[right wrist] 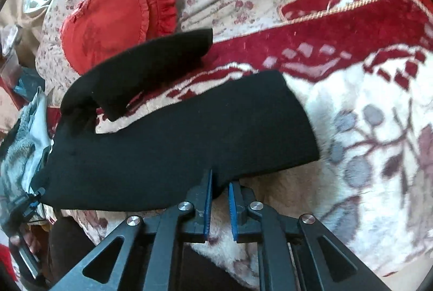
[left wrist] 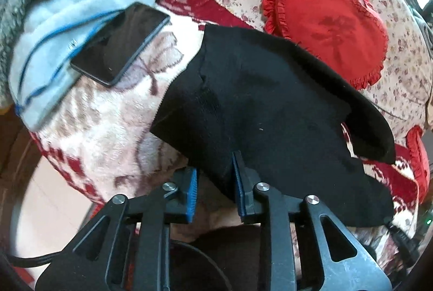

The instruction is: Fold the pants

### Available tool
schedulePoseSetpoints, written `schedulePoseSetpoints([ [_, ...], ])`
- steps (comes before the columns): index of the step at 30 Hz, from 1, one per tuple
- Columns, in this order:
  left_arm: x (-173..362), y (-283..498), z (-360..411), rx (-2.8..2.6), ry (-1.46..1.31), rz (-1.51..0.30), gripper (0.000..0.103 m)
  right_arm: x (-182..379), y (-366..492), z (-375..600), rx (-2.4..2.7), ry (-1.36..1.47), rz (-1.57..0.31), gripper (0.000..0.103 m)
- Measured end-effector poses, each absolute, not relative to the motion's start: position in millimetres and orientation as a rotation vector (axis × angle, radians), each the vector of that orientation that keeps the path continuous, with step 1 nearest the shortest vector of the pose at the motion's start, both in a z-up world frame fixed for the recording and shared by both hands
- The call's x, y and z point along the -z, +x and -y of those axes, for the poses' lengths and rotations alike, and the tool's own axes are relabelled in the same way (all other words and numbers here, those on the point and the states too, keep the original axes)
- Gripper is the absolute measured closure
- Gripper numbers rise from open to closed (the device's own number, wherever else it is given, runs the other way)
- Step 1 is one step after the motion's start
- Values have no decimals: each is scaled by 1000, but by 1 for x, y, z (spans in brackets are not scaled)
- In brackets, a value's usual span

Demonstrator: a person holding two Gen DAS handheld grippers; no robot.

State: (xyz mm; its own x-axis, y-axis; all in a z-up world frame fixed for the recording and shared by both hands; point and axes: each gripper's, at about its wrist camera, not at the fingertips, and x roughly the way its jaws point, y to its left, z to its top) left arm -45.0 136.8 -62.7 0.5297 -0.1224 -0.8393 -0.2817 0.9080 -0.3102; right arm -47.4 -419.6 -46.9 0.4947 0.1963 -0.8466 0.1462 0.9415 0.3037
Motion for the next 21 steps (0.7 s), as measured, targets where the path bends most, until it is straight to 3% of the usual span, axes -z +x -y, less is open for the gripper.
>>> schedulePoseSetpoints([
  [11, 31, -62, -150, -139, -362, -922, 79, -2, -48, 393, -3, 166, -986, 94],
  [21, 52, -45, -124, -95, -343, -981, 79, 15, -19, 311, -270, 141, -1035, 92],
])
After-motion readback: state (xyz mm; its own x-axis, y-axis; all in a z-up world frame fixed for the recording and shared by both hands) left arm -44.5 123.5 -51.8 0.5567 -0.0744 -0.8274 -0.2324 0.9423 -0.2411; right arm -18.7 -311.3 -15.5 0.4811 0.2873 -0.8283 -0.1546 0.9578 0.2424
